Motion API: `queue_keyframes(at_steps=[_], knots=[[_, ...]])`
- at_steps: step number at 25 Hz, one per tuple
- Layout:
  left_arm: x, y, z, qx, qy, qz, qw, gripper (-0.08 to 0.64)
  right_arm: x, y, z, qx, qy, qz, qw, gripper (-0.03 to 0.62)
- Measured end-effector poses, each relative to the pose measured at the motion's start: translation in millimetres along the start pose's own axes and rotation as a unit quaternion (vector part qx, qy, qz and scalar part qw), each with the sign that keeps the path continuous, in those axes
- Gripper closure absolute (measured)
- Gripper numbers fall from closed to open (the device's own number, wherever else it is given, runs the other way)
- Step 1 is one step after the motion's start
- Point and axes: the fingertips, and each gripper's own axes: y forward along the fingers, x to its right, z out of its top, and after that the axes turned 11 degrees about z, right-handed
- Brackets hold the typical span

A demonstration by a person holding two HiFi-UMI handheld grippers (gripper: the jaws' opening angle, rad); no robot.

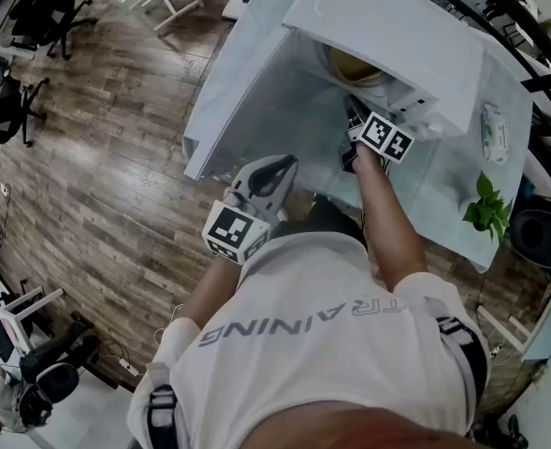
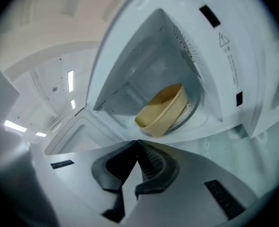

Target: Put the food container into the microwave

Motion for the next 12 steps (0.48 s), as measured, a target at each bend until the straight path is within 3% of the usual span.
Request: queue_keyframes(at_steps=[4,12], knots=[[4.9,-14.3,11.5,0.019,-0.021,-0.017,0.9995,0.515,-30.1,-27.3,-5.4,0.014,-0.021,0.013,1.000,0.569],[27.7,-37.5,25.4,0.046,0.001,-0.041,0.9981,0.515,-86.5,-102.7,-9.6,0.041,-0.112,0.020,0.993,0.569]])
